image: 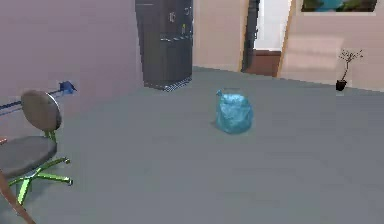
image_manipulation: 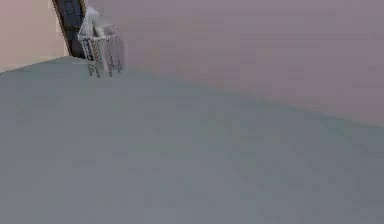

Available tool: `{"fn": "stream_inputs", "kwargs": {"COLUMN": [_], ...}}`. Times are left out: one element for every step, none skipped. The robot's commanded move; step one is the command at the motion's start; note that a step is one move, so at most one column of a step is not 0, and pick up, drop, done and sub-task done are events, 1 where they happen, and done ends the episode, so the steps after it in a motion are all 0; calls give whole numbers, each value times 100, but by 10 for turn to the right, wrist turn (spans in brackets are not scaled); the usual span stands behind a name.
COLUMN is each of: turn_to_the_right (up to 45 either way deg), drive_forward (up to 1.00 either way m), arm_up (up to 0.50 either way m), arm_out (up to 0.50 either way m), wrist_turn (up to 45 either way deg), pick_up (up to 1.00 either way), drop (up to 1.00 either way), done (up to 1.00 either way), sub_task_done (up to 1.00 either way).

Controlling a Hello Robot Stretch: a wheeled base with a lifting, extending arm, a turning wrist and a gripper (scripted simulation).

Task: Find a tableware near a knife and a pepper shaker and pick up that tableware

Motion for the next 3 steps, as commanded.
{"fn": "stream_inputs", "kwargs": {"turn_to_the_right": [450, 450, 450], "drive_forward": [0, 0, 0], "arm_up": [0, 0, 0], "arm_out": [0, 0, 0], "wrist_turn": [0, 0, 0], "pick_up": [0, 0, 0], "drop": [0, 0, 0], "done": [0, 0, 0], "sub_task_done": [0, 0, 0]}}
